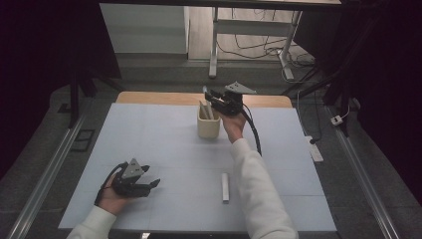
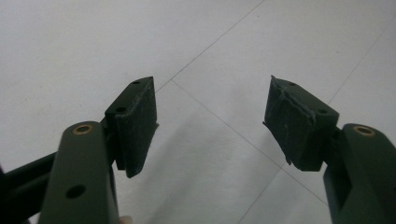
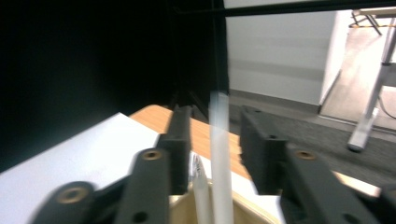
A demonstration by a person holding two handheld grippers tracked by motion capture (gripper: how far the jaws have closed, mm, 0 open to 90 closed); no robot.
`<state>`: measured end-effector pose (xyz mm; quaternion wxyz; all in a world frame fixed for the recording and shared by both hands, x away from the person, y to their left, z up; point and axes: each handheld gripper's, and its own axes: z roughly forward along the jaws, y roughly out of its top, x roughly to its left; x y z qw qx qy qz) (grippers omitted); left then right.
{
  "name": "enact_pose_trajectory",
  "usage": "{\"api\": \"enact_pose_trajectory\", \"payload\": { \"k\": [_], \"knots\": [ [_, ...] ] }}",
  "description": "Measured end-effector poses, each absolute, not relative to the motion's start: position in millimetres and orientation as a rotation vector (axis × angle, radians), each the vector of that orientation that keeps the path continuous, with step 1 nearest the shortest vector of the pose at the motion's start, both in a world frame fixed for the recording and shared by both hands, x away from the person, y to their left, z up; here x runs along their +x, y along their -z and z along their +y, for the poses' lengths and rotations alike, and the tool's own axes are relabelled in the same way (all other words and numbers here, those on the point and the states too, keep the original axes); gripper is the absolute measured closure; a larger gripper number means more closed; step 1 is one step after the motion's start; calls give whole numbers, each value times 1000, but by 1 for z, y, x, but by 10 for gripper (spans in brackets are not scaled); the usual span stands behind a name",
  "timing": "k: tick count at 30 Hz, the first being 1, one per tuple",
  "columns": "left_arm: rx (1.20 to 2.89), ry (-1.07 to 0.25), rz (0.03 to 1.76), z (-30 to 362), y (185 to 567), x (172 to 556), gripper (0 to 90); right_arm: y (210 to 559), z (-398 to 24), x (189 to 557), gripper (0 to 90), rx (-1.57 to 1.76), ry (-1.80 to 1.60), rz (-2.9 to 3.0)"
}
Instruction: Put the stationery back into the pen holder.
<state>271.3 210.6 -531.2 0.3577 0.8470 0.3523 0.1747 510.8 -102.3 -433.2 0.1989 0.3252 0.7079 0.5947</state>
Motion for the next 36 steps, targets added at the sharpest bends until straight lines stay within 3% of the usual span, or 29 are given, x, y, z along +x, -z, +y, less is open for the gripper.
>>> {"api": "enact_pose_trajectory", "payload": {
  "k": [4,36],
  "knots": [
    [2189,-450,907,210,531,271,344,432,-103,508,567,914,-1616,1996],
    [2188,-456,912,210,531,270,343,432,-158,428,509,939,-1394,2308]
  ]
}}
